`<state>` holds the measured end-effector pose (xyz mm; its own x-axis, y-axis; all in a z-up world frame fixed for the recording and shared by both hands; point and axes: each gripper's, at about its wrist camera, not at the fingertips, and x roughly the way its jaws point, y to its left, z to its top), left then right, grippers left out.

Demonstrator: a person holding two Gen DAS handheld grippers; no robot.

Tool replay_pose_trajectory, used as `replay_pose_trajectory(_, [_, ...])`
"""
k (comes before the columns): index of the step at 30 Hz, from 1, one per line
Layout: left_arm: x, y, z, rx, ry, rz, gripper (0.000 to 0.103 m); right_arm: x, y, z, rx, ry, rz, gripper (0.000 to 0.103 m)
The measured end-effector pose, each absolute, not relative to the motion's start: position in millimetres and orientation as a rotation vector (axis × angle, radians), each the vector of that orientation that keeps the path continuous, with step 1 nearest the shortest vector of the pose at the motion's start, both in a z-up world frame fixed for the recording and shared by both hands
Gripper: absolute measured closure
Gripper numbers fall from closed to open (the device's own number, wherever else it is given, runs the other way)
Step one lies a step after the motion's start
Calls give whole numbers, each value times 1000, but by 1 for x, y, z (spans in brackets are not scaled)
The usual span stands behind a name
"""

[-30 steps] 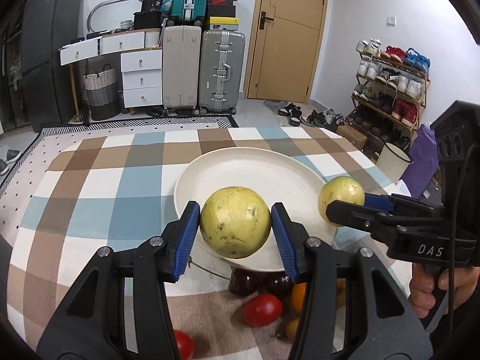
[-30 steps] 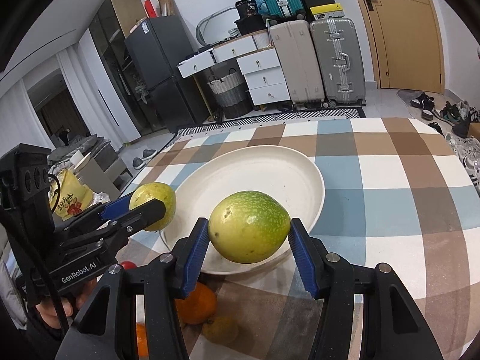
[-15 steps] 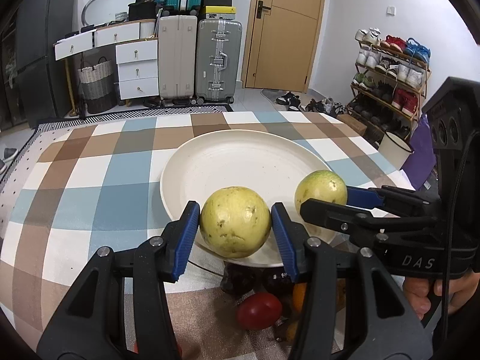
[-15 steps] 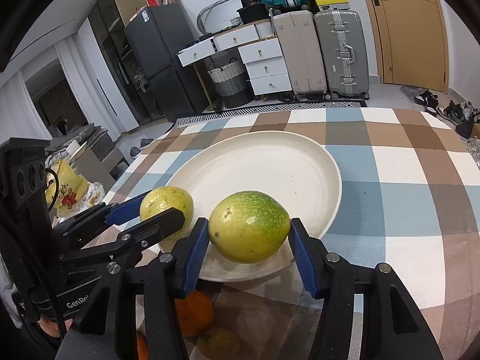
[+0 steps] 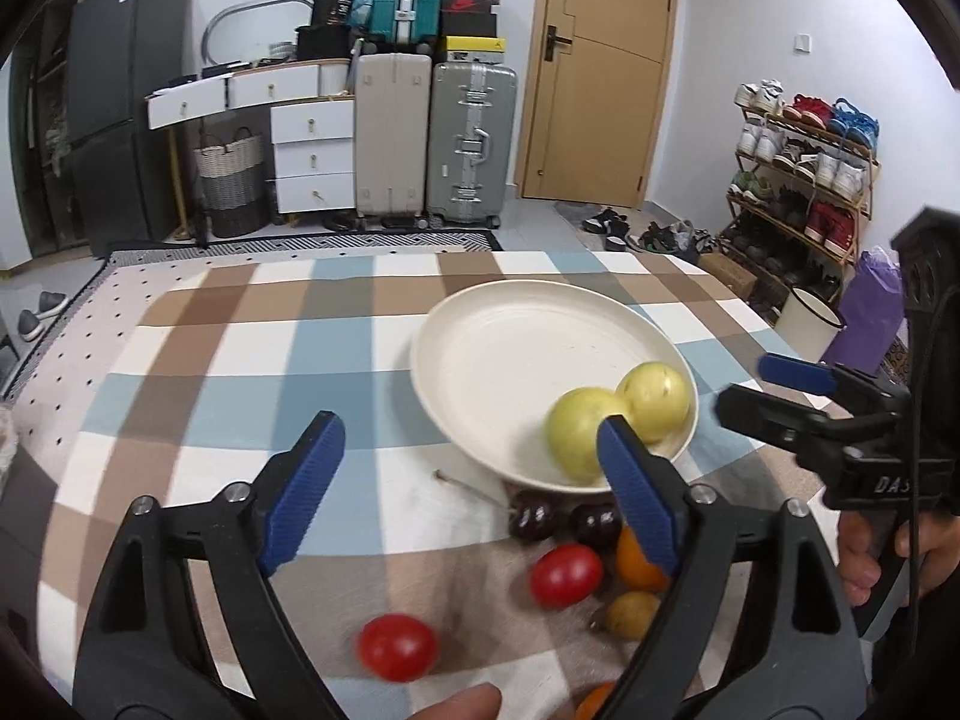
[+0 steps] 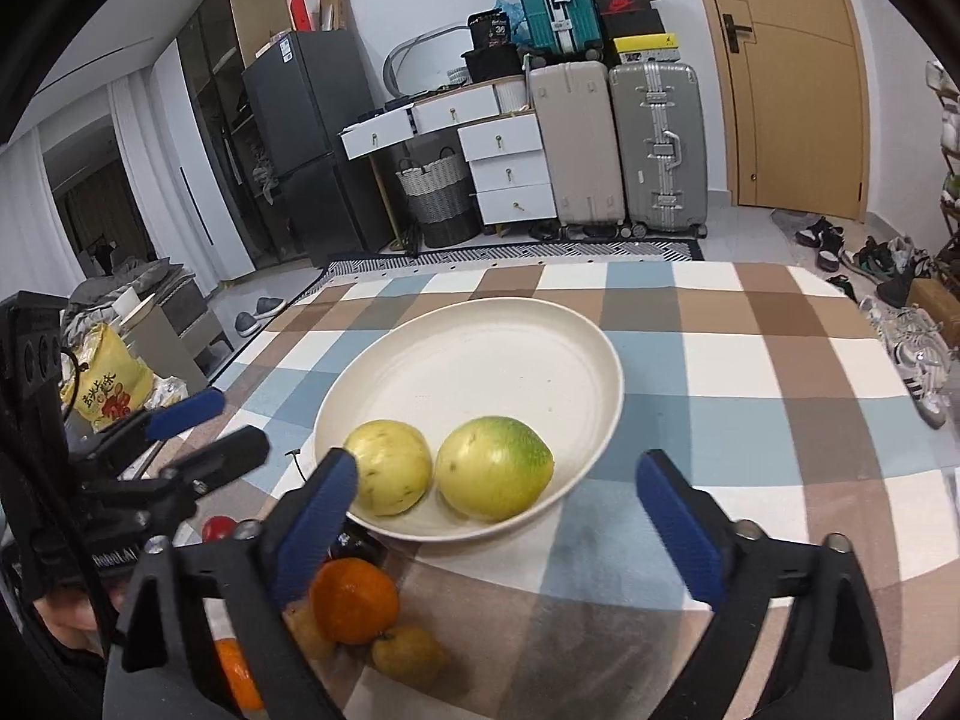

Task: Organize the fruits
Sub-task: 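Open both tools and withdraw them from the plate, then grasp the red tomato with the left tool while the right grasps the brown fruit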

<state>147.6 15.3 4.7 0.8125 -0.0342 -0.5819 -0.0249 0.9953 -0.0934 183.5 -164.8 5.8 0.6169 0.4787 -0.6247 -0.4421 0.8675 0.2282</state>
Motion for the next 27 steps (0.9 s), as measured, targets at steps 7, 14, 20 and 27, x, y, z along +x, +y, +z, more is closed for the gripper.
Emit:
replay_pose_trajectory(7, [110, 39, 7, -138, 612, 26, 1, 168, -175, 5, 42, 754, 559, 1])
replay_pose_trajectory(14, [86, 47, -2, -129, 665, 50, 1, 147, -177, 4, 10, 784, 602, 0])
replay_pose_trajectory(20, [78, 40, -14, -79, 709, 74, 1, 139, -170, 0, -53, 808, 623, 0])
replay_pose_trajectory(27, [87, 38, -25, -81, 764, 62, 1, 140, -163, -13, -92, 863, 633, 1])
